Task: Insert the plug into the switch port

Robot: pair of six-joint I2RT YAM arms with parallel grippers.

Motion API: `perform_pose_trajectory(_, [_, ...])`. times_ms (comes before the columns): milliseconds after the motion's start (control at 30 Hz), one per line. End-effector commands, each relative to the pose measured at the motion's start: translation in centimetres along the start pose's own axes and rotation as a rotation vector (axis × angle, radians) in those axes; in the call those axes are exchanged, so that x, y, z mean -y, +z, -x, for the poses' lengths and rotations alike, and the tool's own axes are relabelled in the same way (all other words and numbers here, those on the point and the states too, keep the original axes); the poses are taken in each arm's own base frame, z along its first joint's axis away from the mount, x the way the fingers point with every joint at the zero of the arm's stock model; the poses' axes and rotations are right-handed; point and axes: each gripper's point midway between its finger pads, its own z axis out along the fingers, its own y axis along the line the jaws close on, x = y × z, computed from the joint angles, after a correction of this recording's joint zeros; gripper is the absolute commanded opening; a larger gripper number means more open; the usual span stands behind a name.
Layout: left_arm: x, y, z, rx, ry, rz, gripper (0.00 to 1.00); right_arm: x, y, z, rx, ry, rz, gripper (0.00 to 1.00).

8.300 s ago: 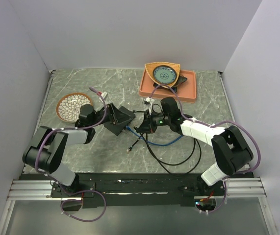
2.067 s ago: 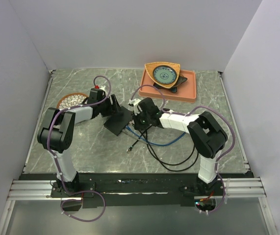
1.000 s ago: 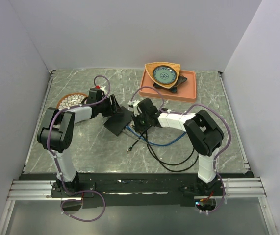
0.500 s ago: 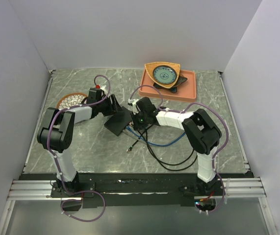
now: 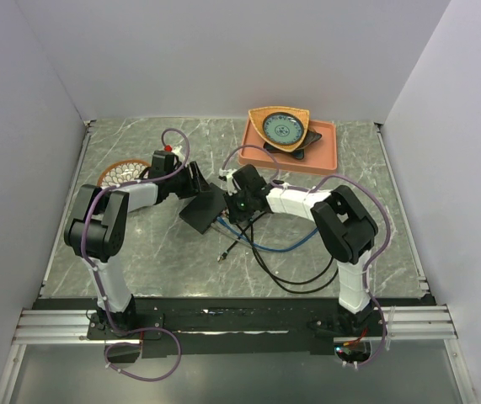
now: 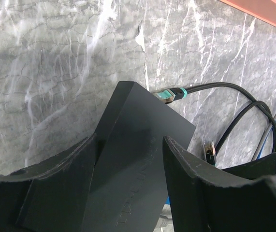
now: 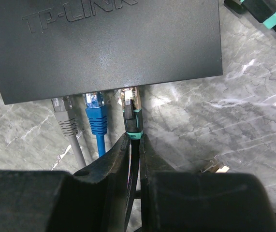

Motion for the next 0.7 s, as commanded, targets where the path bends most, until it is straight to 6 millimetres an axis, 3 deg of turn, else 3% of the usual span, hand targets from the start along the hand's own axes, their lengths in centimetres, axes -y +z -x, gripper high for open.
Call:
perform_pose_trajectory(0, [1.2,0.4,-0.2,-0.006,0.005,-0.073,0.61,0.6,0.3,1.4,0.009,-0.026,-0.010,0.00])
perform_pose_trajectory(667, [0.6,1.1,-1.3,-0.066,0.019,-0.072,0.58,0.3,0.3,3.7,0.042,-0.021,-0.010,0.00])
